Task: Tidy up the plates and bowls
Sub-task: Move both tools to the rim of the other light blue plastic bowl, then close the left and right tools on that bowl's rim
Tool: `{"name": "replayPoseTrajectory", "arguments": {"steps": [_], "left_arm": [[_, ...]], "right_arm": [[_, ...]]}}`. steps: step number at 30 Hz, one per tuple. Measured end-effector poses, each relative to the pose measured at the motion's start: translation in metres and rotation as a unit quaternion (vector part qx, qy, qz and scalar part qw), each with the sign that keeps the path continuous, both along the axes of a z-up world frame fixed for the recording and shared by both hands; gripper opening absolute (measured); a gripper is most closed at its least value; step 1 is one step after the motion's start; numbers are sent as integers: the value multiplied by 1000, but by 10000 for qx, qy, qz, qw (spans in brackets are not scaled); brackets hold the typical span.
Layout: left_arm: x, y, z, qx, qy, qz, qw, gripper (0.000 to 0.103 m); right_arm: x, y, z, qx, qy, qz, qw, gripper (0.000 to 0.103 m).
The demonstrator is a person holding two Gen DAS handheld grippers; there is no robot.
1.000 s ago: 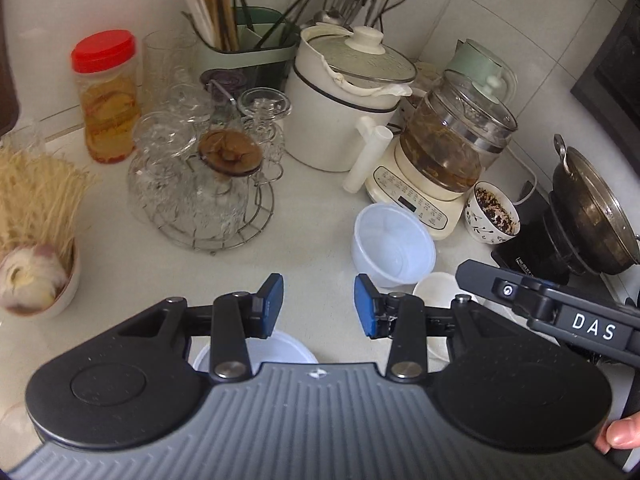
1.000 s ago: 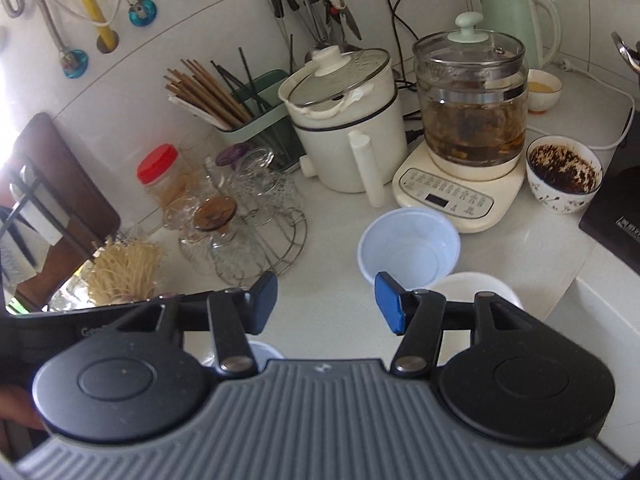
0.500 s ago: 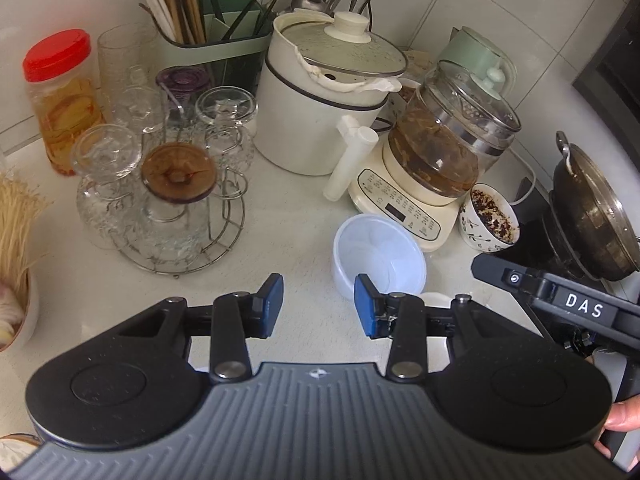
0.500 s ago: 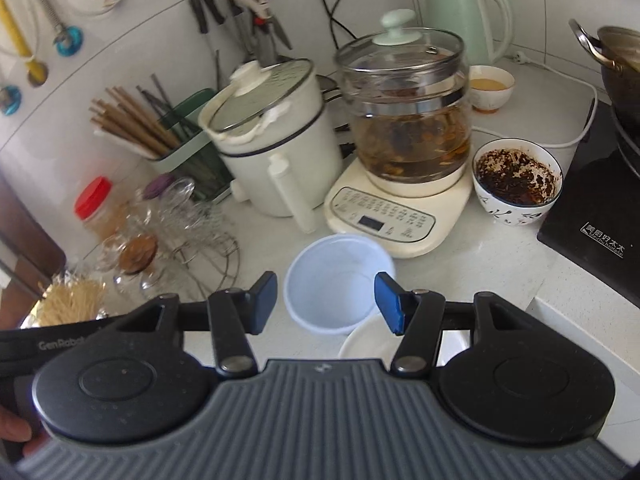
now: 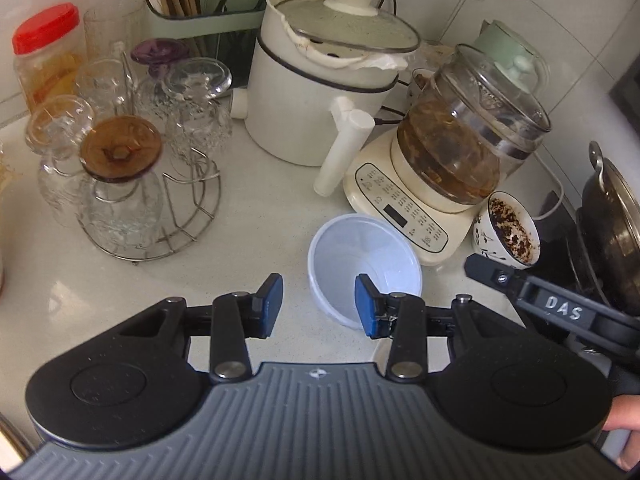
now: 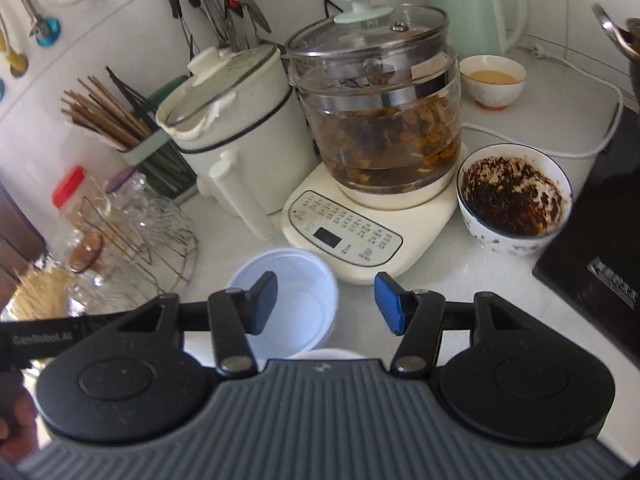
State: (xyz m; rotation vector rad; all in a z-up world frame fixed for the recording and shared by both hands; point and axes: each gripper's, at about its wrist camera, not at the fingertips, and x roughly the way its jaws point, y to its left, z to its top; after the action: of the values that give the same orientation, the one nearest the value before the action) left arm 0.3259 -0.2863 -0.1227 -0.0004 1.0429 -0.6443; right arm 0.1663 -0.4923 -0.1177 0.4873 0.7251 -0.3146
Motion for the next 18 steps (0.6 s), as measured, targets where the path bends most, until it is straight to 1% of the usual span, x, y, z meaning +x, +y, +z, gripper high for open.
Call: {"name": "replayPoseTrajectory", "arguments": {"steps": [6,10,14,15,17,18], "left_arm": [[9,-10,-23,-201,335,235,9990,46],[18,-16,-37,-120,531,396,9977,45],[23,-19,-55,-123,899,484,9947,45],[23,-19,-58,-148,967,526,9938,45],[25,-20,-63,-192,1066,611,9922,45],[26,-21,-66,-192,1107,629,9917,45]], "right_arm": [[20,-15,-25,417,138,252,9987,57],[30,-19,-42,680,332,354,9965,55],[34,-24,-56,892,456,407,9941,46],[34,-25,-59,938,460,424,9936,45],[36,-27,-64,1020,519,476,9923,37],[36,-28,-67,1050,543,498,9917,37]]}}
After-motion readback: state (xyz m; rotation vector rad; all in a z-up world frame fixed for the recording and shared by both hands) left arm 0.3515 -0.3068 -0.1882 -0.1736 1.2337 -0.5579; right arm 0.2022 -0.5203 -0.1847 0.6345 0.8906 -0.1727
